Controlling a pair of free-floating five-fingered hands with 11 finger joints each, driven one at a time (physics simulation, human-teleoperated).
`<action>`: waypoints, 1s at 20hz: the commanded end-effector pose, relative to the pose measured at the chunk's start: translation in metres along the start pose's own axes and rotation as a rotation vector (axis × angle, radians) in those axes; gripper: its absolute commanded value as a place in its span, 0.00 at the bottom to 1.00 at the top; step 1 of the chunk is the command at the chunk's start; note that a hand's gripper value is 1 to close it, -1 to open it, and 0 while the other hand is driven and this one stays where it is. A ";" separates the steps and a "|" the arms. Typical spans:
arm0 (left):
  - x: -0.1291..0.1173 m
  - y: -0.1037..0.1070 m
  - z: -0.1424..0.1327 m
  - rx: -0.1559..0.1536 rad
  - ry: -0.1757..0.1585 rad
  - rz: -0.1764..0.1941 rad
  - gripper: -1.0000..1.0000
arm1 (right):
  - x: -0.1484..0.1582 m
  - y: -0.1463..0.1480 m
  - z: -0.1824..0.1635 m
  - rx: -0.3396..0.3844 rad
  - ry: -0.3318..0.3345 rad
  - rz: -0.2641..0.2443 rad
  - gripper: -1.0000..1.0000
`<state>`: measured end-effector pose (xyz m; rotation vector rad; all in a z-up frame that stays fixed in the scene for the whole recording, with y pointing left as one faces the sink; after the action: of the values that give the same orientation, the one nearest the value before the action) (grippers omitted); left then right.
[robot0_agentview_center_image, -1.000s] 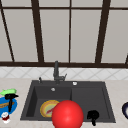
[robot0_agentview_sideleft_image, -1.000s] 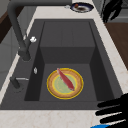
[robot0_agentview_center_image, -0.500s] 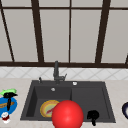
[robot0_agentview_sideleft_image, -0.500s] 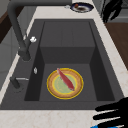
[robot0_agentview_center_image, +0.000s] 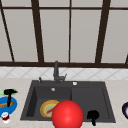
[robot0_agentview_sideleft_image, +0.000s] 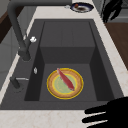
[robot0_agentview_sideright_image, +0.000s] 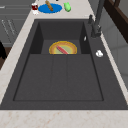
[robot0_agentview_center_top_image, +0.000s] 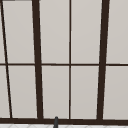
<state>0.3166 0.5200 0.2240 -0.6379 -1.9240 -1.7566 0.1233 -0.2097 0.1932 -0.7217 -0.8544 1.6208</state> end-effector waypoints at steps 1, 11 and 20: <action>-0.014 0.011 0.000 0.000 0.001 0.011 0.00 | 0.000 0.000 0.000 0.000 0.000 0.000 0.50; -0.064 0.038 0.038 0.013 -0.014 0.010 0.00 | 0.000 0.000 0.000 0.000 0.000 0.000 0.50; -0.135 0.043 0.088 0.042 -0.044 0.013 0.00 | 0.000 0.000 0.000 0.000 0.000 0.000 0.50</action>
<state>0.4272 0.5929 0.1841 -0.6512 -1.9438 -1.7430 0.1233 -0.2097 0.1932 -0.7217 -0.8544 1.6208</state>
